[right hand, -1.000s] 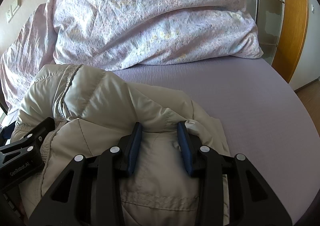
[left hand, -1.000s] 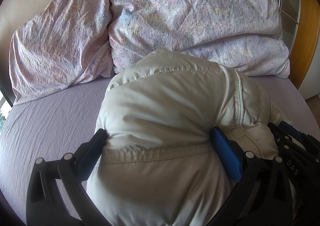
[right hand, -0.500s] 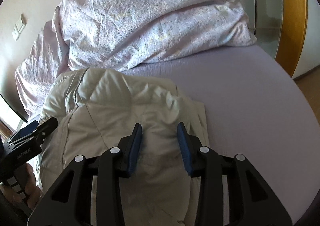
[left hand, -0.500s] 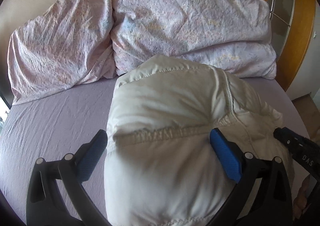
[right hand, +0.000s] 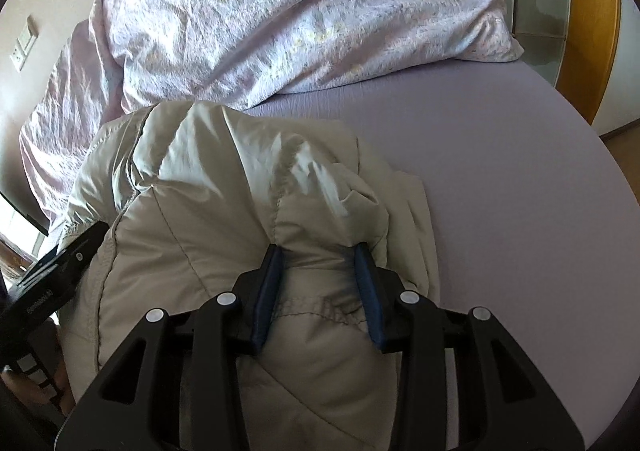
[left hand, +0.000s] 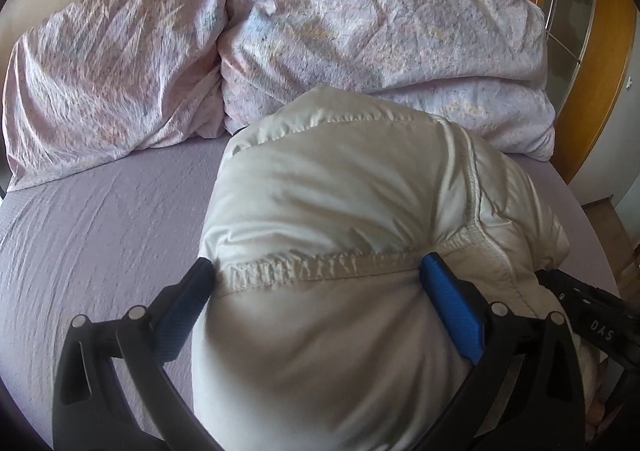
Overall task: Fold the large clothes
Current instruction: 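Lift and roll the beige jacket bundle over with both grippers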
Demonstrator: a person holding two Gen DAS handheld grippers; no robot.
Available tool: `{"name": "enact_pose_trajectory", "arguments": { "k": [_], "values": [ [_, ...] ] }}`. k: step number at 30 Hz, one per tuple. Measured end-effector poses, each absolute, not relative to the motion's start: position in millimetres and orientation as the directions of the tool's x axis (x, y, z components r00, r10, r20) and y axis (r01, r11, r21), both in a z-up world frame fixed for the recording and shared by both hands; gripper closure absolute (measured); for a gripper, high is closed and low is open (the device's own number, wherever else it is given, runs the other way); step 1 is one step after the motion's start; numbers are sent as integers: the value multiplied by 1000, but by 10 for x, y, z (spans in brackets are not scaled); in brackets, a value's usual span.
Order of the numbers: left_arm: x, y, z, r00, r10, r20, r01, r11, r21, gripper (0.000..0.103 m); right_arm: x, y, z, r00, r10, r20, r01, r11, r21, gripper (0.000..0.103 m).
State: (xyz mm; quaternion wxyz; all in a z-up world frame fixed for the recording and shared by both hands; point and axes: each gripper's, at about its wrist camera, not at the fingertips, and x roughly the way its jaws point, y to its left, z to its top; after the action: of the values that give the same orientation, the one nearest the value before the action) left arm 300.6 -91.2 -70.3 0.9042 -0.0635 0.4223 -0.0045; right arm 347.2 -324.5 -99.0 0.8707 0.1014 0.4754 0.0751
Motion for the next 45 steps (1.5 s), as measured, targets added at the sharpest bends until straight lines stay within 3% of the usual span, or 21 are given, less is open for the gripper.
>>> {"name": "enact_pose_trajectory", "arguments": {
  "k": [10,12,14,15,24,28,40,43,45],
  "values": [
    [2962,-884,-548,626,-65,-777,-27,994,-105,2,3501,-3355,-826,491,271,-828,-31,955,294,60],
    [2923,-863,-484,619,-74,-782,-20,994,-109,2,3486,-3416,-758,483,302,-822,-26,943,331,52],
    [2874,-816,-425,615,-81,-784,-15,993,-115,2,3473,-3471,-702,477,323,-817,-19,933,358,21],
    [2850,-795,-402,614,-85,-785,-15,993,-119,2,3466,-3523,-659,476,328,-816,-9,929,369,18],
    [2719,-263,-360,557,-152,-816,-54,974,-219,2,3602,-3896,-858,321,522,-790,81,816,572,13],
    [2713,-108,-409,532,-178,-828,-65,966,-250,2,3701,-3911,-1042,245,555,-795,136,792,595,1],
    [2749,-139,-375,493,-212,-844,21,973,-231,2,3902,-3727,-1357,171,689,-704,175,682,710,1],
    [2774,-129,-380,482,-236,-844,39,968,-248,2,3889,-3691,-1413,175,737,-653,181,627,757,19],
    [2790,-116,-394,473,-253,-844,48,964,-262,2,3867,-3684,-1417,193,744,-639,175,615,769,25]
  ]
}}
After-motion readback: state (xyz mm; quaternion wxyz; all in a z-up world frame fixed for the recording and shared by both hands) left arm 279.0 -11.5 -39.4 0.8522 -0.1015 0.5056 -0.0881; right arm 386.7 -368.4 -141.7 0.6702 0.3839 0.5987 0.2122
